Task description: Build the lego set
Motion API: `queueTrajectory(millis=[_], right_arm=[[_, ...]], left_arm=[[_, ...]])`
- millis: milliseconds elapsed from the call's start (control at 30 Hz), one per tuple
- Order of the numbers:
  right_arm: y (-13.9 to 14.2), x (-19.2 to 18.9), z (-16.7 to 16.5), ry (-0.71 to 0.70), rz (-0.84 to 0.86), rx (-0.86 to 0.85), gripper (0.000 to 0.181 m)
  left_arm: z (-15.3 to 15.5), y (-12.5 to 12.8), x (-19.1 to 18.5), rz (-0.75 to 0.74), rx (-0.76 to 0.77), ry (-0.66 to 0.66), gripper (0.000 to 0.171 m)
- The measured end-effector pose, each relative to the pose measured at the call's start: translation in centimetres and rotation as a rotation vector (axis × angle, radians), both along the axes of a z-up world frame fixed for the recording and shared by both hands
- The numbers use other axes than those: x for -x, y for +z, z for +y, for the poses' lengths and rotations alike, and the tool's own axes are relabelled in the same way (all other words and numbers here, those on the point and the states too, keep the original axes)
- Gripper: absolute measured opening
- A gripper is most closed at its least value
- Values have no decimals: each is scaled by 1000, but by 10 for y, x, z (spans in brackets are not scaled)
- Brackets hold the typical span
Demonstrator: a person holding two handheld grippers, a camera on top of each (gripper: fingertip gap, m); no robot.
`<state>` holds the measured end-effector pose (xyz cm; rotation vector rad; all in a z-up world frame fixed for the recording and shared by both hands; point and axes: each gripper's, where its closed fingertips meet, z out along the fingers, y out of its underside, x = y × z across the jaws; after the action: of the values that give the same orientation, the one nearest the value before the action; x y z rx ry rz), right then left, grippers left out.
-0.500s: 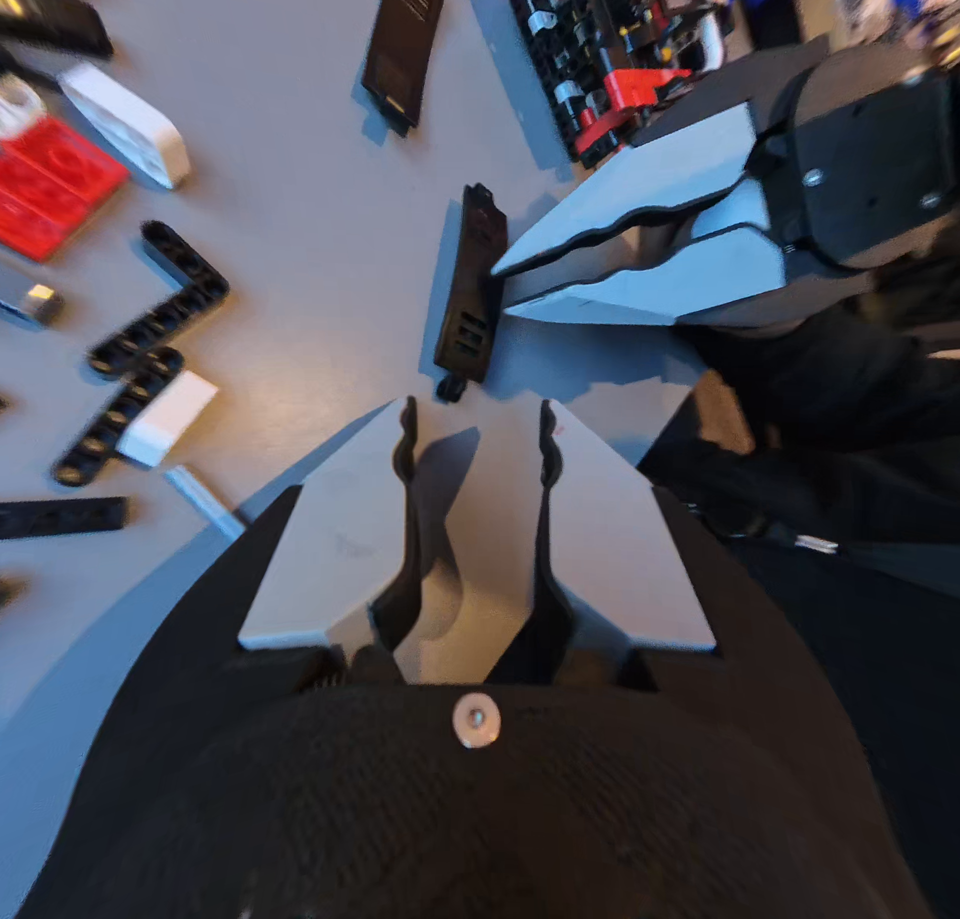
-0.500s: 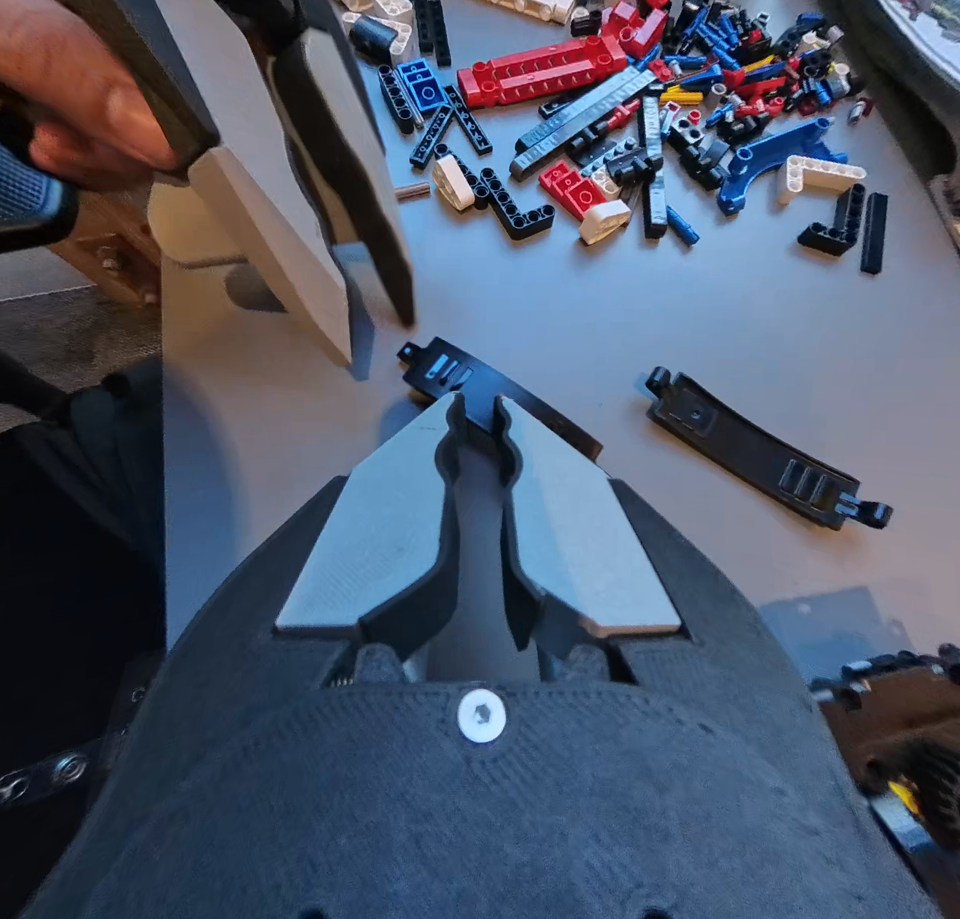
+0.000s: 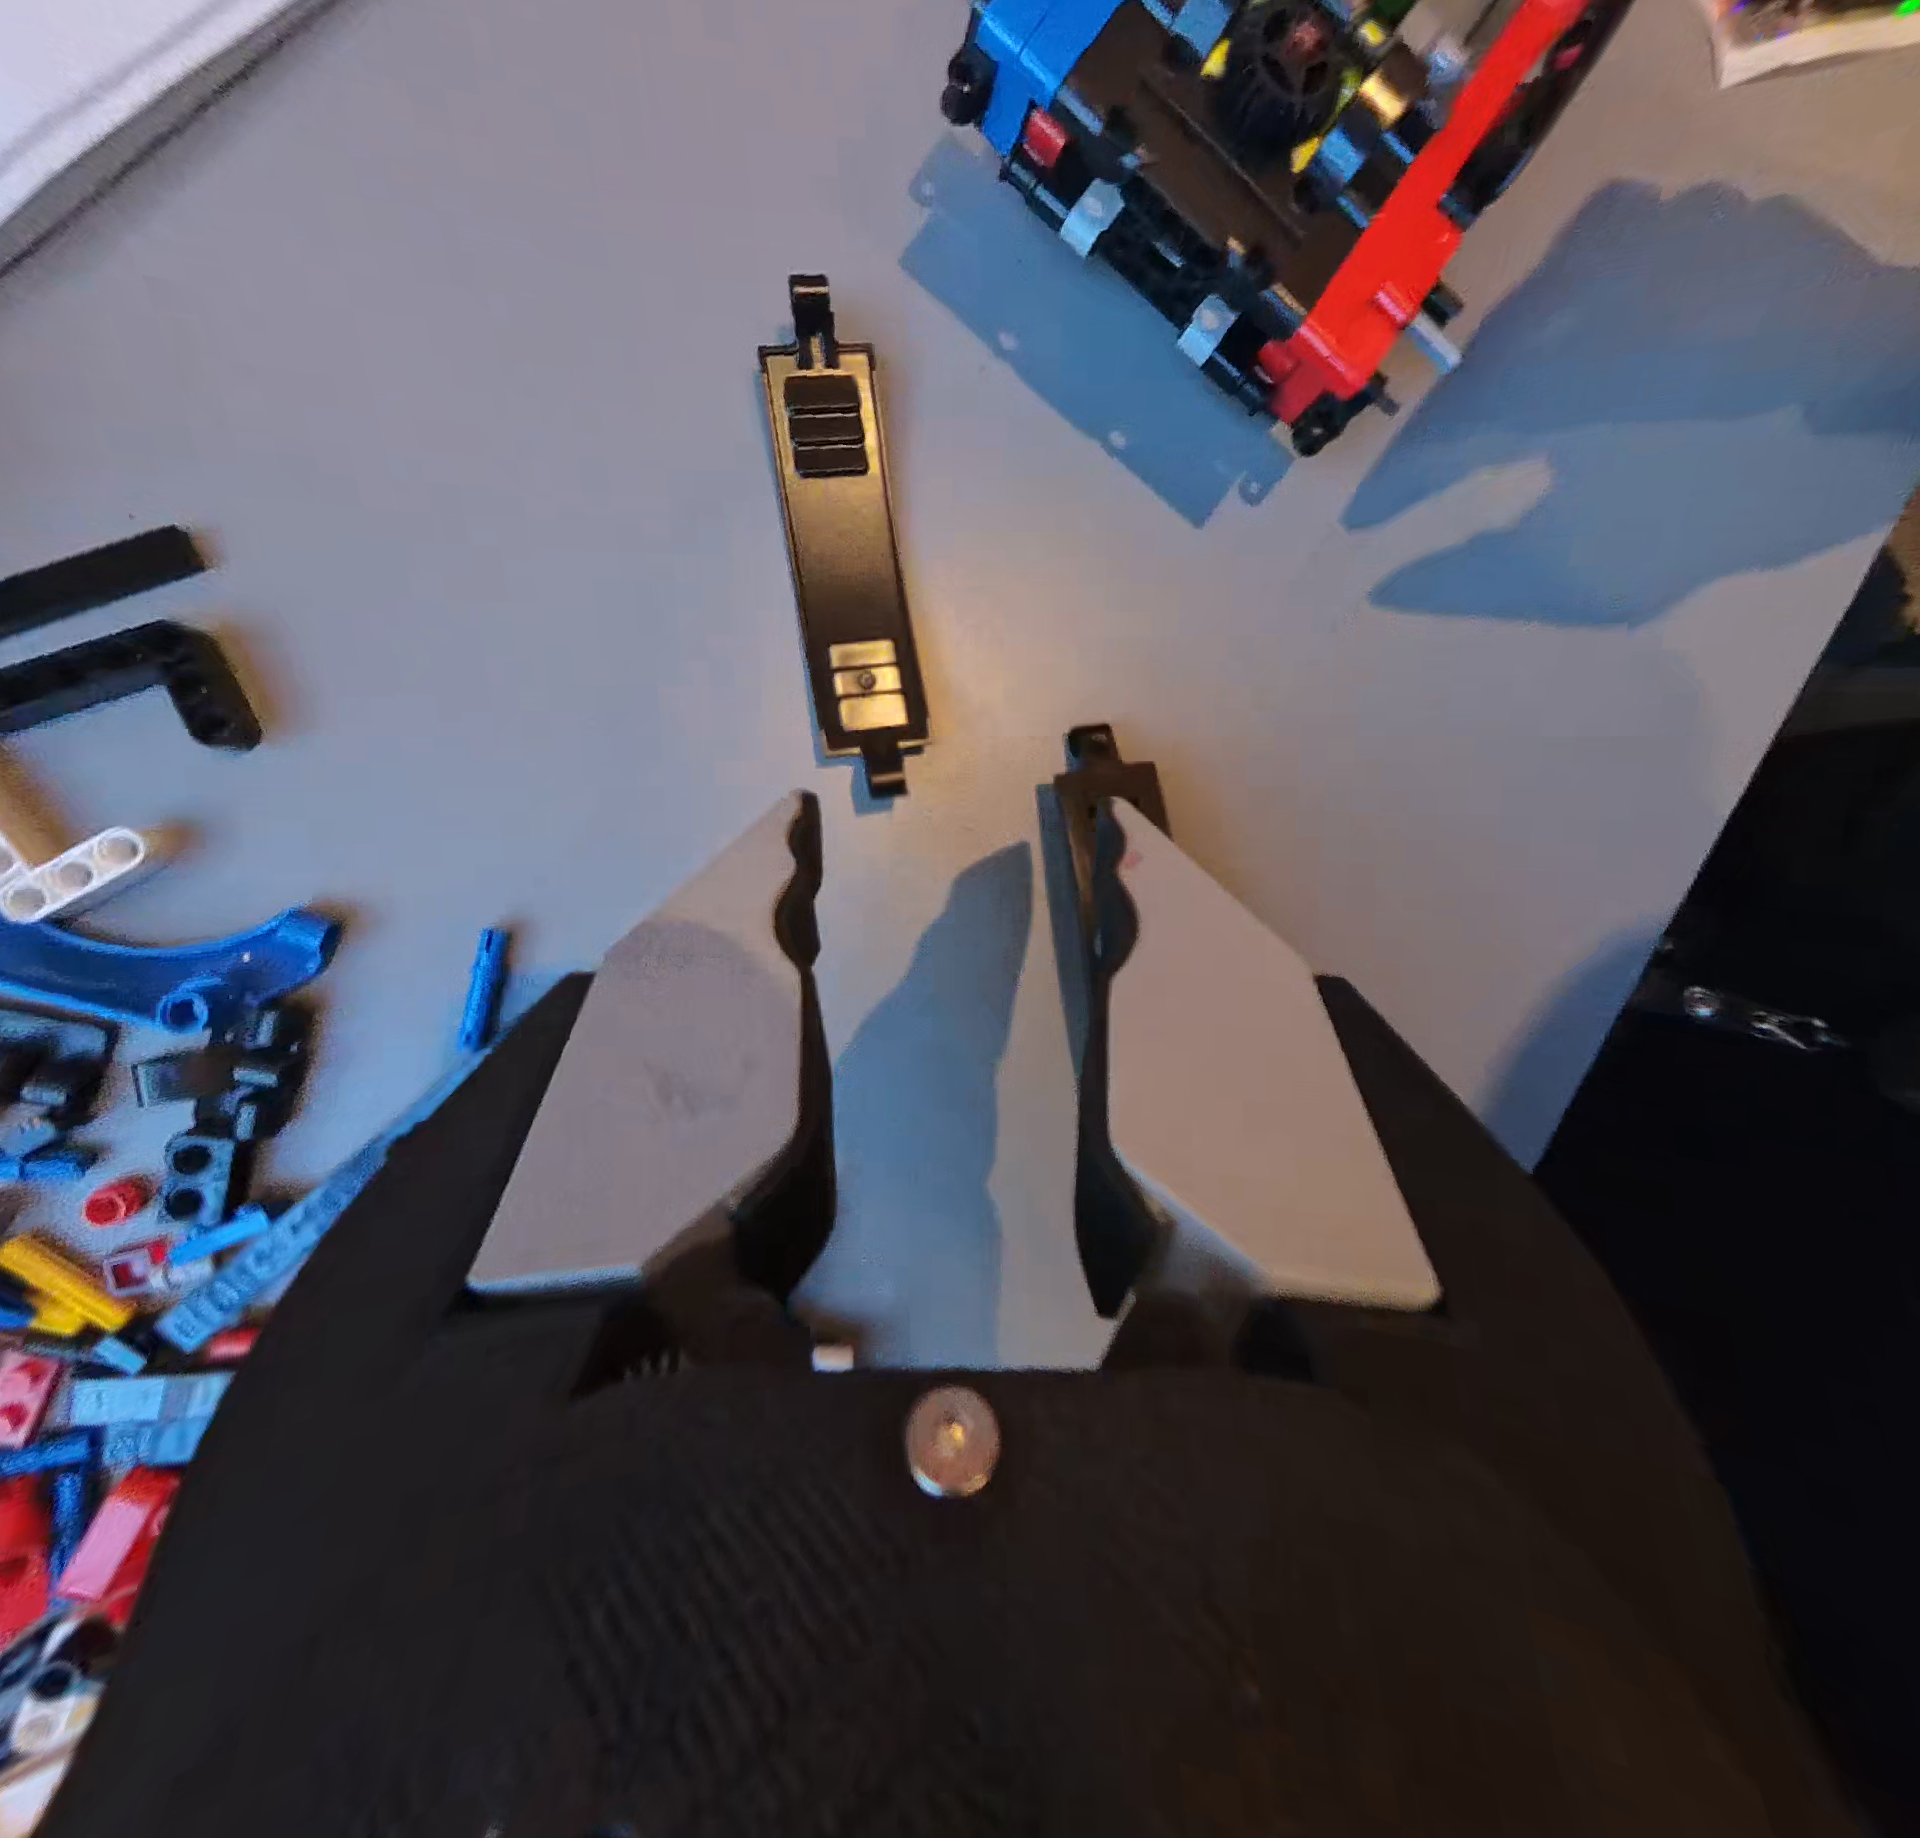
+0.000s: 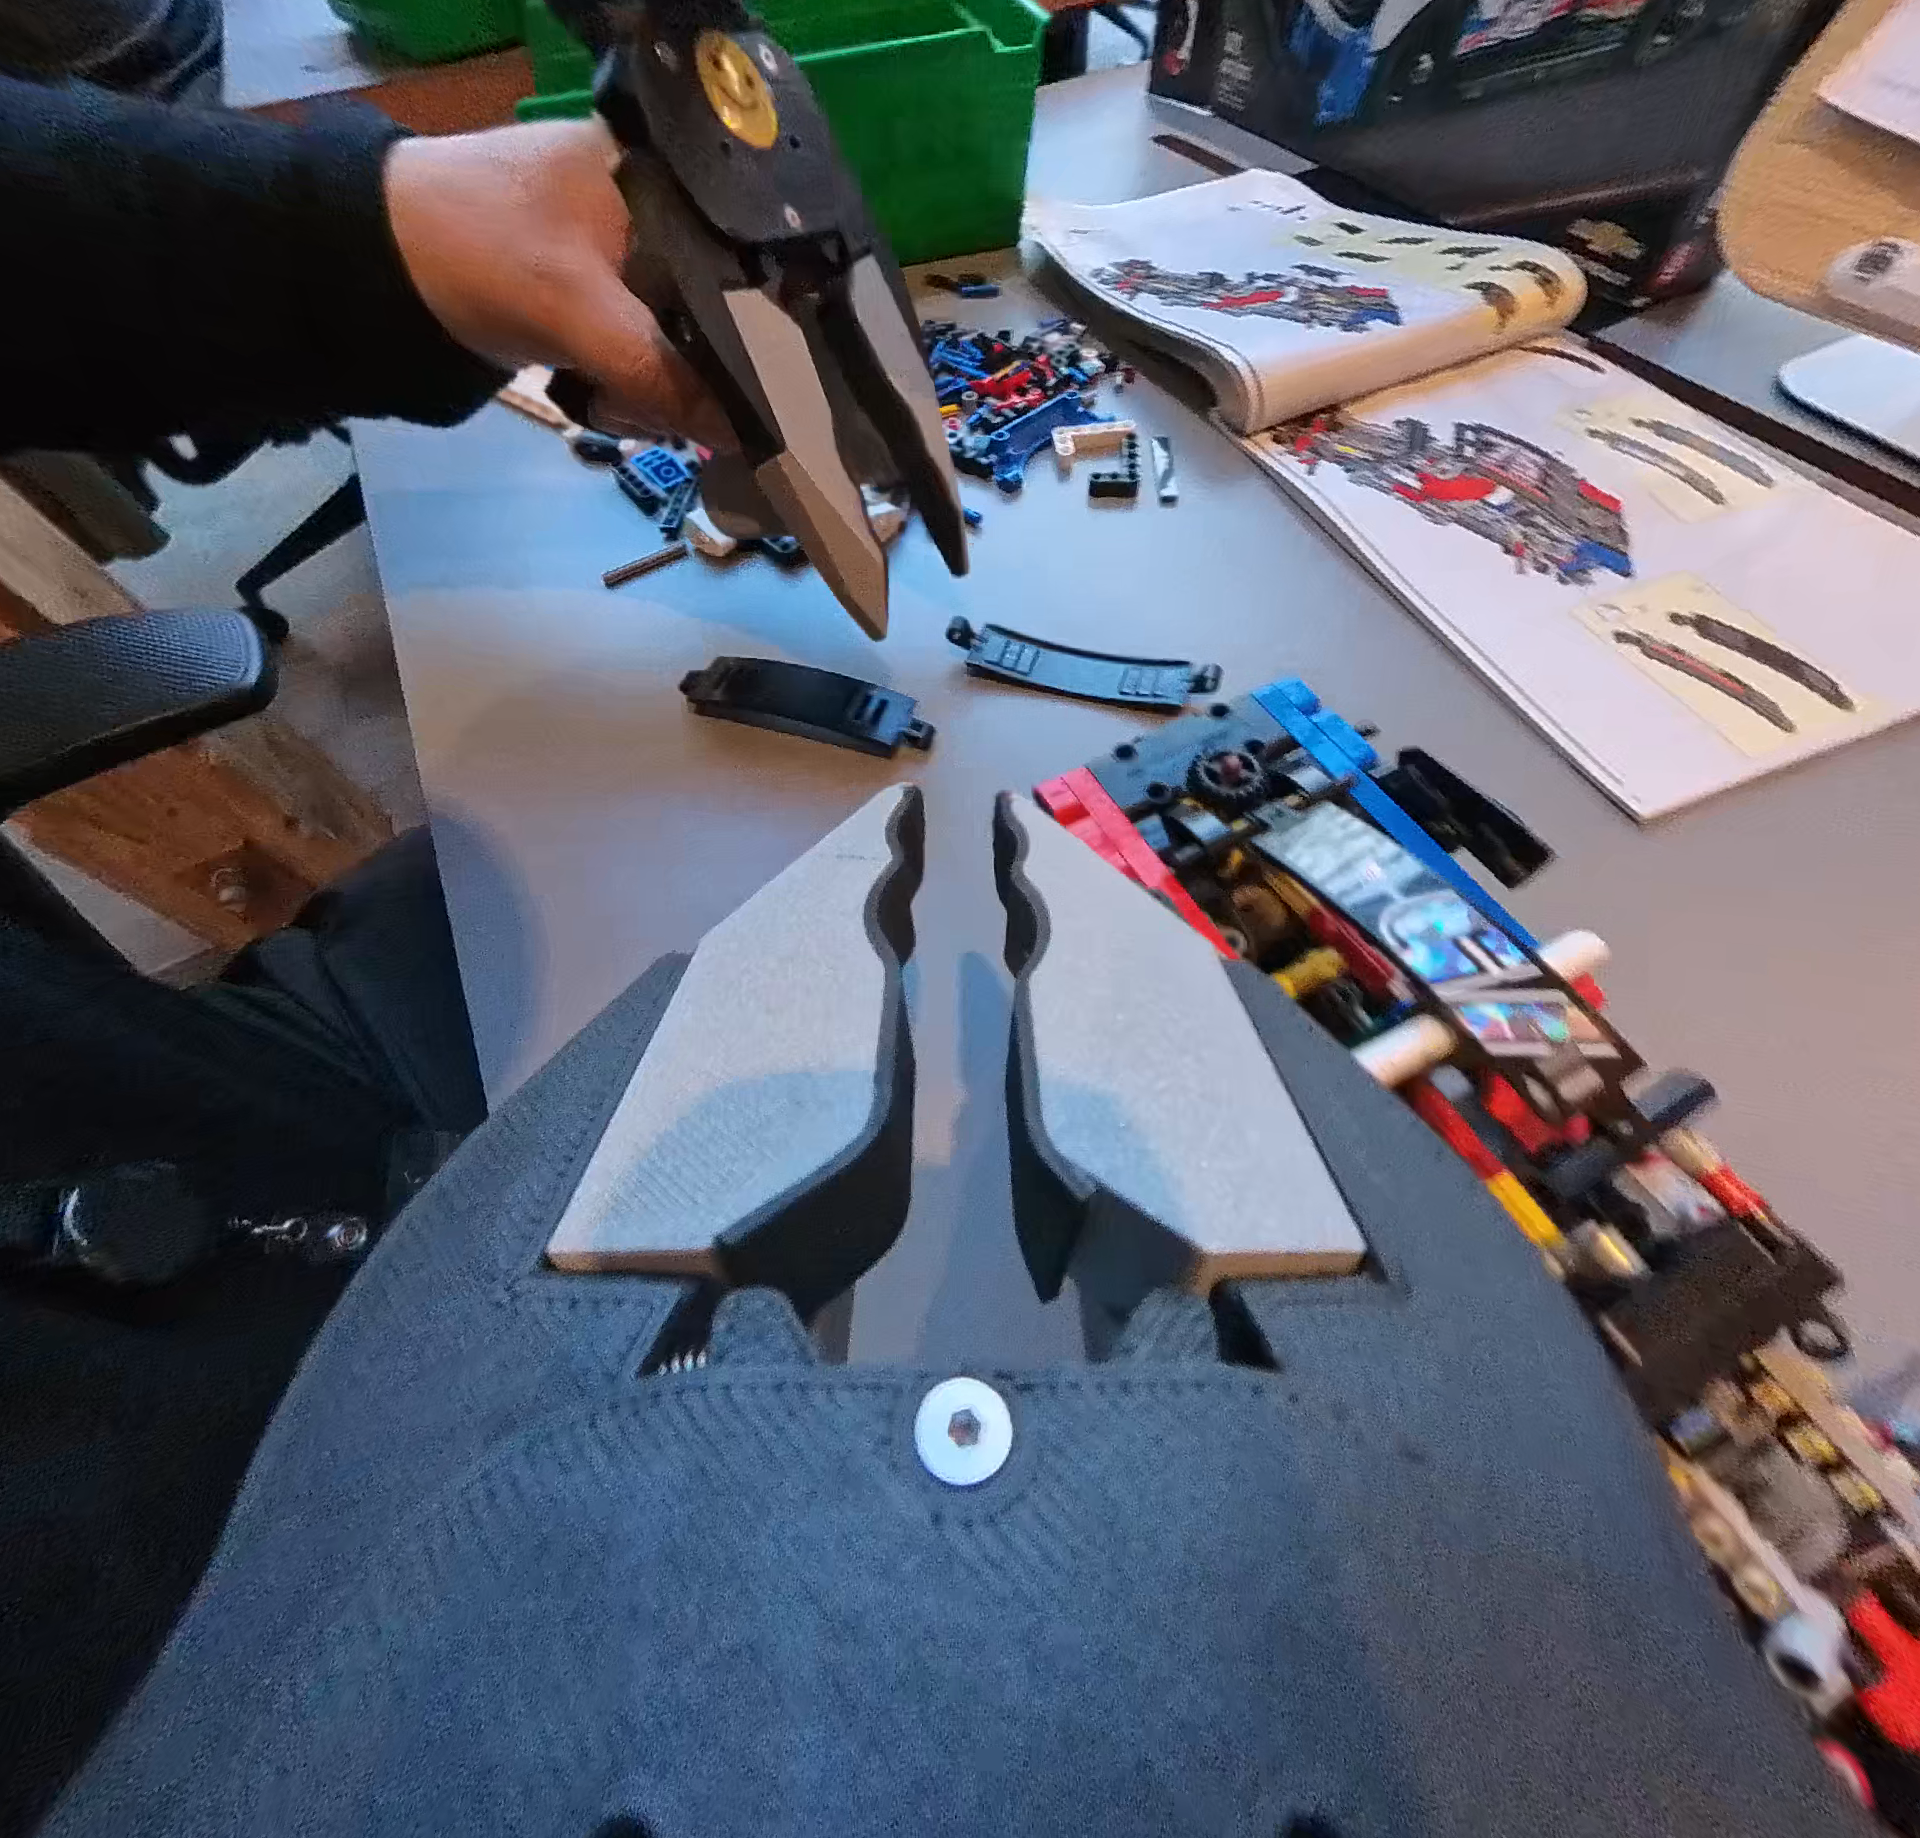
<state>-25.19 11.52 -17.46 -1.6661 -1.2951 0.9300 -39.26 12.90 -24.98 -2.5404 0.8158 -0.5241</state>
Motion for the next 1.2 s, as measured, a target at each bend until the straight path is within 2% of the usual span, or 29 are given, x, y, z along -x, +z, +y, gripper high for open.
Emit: queueTrajectory(millis=[100, 200, 333, 433, 533, 700, 867, 967, 1067, 1133, 1200], right_arm=[[-1, -17, 4, -26, 16, 12, 10], [-4, -27, 7, -43, 23, 24, 10], [-5, -34, 7, -43, 33, 36, 11], [-2, -36, 7, -39, 41, 27, 11], [-1, -34, 4, -16, 37, 8, 13], [-3, -8, -11, 110, -13, -56, 33], [-7, 48, -16, 209, -142, -328, 42], [-19, 78, -19, 273, -253, -525, 49], [-30, 96, -23, 327, -338, -724, 45], [-39, 103, -35, 395, -373, -773, 36], [-51, 107, -44, 452, -419, -763, 6]], left_arm=[[8, -11, 8, 100, 22, -15, 44], [11, -11, 9, 138, 7, -36, 27], [10, -17, 4, 155, 30, -56, 22], [12, -22, 4, 178, 20, -62, 6], [12, -22, 7, 185, 4, -53, 5], [-5, -1, 1, -43, 90, 24, 4], [-35, 39, -15, -365, 213, 34, 4], [-56, 48, -17, -413, 244, -2, 4], [-81, 46, -14, -370, 275, -71, 4], [-91, 45, -11, -344, 280, -100, 4], [-97, 46, -10, -348, 289, -114, 4]])
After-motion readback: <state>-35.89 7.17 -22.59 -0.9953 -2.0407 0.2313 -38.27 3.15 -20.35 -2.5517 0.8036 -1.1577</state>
